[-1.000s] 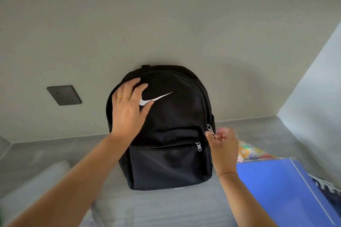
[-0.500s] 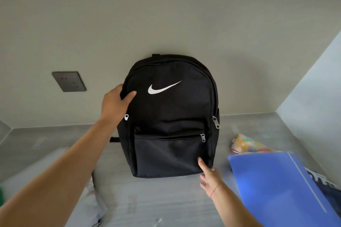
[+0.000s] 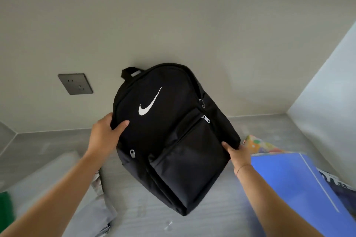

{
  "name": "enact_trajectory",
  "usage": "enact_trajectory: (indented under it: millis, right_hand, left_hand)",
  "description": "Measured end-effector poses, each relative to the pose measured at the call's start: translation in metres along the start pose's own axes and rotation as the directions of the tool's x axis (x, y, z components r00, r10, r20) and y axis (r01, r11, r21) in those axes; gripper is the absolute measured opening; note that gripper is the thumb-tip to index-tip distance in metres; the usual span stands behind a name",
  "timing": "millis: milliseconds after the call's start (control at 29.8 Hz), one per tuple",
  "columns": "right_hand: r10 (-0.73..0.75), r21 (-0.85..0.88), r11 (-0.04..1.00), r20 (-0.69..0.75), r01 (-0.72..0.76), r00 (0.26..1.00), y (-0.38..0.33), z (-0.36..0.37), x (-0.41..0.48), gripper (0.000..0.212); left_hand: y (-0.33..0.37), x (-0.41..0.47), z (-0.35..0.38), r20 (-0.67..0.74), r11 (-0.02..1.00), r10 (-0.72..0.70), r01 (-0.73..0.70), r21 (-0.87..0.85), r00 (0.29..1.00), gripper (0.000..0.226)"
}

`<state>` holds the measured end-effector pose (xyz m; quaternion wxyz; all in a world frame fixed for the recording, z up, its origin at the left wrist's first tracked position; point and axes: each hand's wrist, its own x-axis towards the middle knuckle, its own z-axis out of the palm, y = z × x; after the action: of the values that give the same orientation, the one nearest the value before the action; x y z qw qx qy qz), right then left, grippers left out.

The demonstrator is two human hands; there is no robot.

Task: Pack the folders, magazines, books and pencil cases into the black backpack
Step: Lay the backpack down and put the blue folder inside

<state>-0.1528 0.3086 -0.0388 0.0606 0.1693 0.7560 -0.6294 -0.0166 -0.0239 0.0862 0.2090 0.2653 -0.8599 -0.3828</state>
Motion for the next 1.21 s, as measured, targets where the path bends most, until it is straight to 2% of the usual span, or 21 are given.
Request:
enact_trajectory:
  millis: [134, 269, 403, 471, 538, 672, 739, 773, 840, 907, 941, 1109, 1210]
  right_hand:
    - [-0.076, -0.194, 0.978, 0.022, 0.079, 0.997, -0.020, 0.002, 0.015, 0.032]
    - [-0.147, -0.219, 0.960, 0.132, 0.174, 0.980, -0.040, 0.013, 0.014, 0.027]
    - [-0.085, -0.239, 0.959, 0.262, 0.150, 0.961, -0.013, 0.024, -0.005, 0.046]
    - [-0.065, -0.322, 0.932, 0.301, 0.166, 0.951, 0.008, 0.019, -0.030, 0.044]
    - [-0.056, -0.371, 0.915, 0.279, 0.162, 0.959, 0.030, 0.010, -0.062, 0.046]
    - [0.076, -0.392, 0.920, 0.138, -0.015, 0.988, 0.088, -0.007, -0.123, 0.072]
    - [0.222, -0.381, 0.910, 0.106, -0.167, 0.969, 0.112, -0.009, -0.145, 0.076]
    - [0.305, -0.334, 0.909, 0.127, -0.249, 0.944, 0.115, -0.008, -0.153, 0.072]
    - [0.430, -0.189, 0.899, 0.212, -0.395, 0.878, 0.108, -0.004, -0.154, 0.049]
    - [0.398, -0.115, 0.917, 0.233, -0.381, 0.887, 0.094, -0.002, -0.138, 0.029]
    - [0.358, -0.106, 0.933, 0.216, -0.343, 0.908, 0.087, -0.002, -0.126, 0.028]
    - [0.170, -0.175, 0.971, 0.031, -0.162, 0.985, 0.049, -0.006, -0.068, 0.039]
    - [0.107, -0.160, 0.980, -0.083, -0.119, 0.991, 0.035, -0.011, -0.057, 0.044]
  left_hand:
    - [-0.039, -0.038, 0.010, -0.042, 0.985, -0.169, 0.167, -0.030, 0.985, 0.019]
    - [-0.082, -0.077, 0.028, -0.035, 0.921, -0.386, 0.384, -0.066, 0.922, 0.025]
    - [-0.117, -0.112, 0.044, -0.017, 0.836, -0.547, 0.545, -0.064, 0.837, 0.027]
    - [-0.127, -0.123, 0.047, 0.005, 0.808, -0.588, 0.587, -0.052, 0.809, 0.028]
    - [-0.132, -0.124, 0.046, 0.020, 0.803, -0.594, 0.594, -0.036, 0.804, 0.030]
    - [-0.131, -0.098, 0.038, -0.041, 0.840, -0.543, 0.543, -0.023, 0.839, 0.036]
    - [-0.127, -0.082, 0.035, -0.075, 0.858, -0.512, 0.513, -0.006, 0.856, 0.033]
    - [-0.126, -0.076, 0.034, -0.083, 0.863, -0.503, 0.506, 0.011, 0.860, 0.030]
    - [-0.124, -0.071, 0.034, -0.082, 0.869, -0.488, 0.492, 0.053, 0.869, 0.025]
    - [-0.121, -0.075, 0.036, -0.070, 0.874, -0.476, 0.481, 0.076, 0.877, 0.023]
    - [-0.120, -0.080, 0.037, -0.062, 0.875, -0.475, 0.479, 0.077, 0.878, 0.023]
    - [-0.109, -0.130, 0.049, 0.034, 0.822, -0.567, 0.568, -0.049, 0.823, 0.027]
    - [-0.099, -0.167, 0.067, 0.221, 0.710, -0.642, 0.678, -0.190, 0.734, 0.024]
